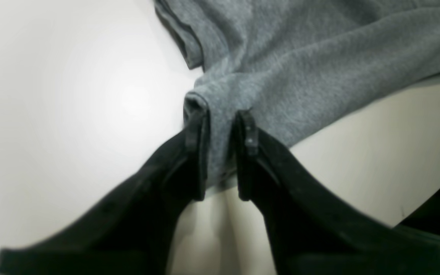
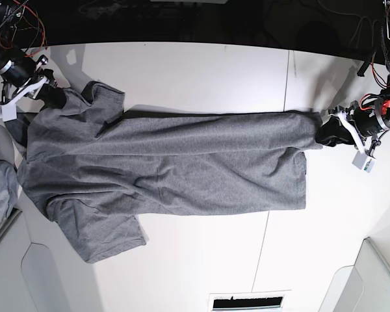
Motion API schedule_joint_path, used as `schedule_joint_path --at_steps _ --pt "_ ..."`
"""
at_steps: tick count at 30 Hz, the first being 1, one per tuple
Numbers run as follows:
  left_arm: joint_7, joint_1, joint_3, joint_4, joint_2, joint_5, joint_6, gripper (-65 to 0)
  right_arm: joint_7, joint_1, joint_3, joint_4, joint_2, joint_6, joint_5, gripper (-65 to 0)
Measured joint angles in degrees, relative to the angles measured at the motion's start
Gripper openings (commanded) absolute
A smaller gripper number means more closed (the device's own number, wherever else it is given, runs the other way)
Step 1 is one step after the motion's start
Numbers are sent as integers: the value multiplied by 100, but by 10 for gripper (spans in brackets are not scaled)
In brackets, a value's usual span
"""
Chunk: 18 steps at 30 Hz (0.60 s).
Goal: Layout the t-shirt on the table in an organized manner, then fold the t-shirt properly
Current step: 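Lower the folded edge onto the shirt and open both grippers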
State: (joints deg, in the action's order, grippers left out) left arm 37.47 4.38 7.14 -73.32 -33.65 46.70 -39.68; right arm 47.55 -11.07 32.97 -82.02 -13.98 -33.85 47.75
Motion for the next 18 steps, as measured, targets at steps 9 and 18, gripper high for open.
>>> schedule_joint_path --at_steps 9,18 --pt "-24 -393 0 0 0 24 0 -499 -7 1073 0 -144 -31 -39 -343 -650" --pt "-199 -553 0 0 -2 -435 0 -499 -439 2181 -420 763 -63 -33 -1224 -650"
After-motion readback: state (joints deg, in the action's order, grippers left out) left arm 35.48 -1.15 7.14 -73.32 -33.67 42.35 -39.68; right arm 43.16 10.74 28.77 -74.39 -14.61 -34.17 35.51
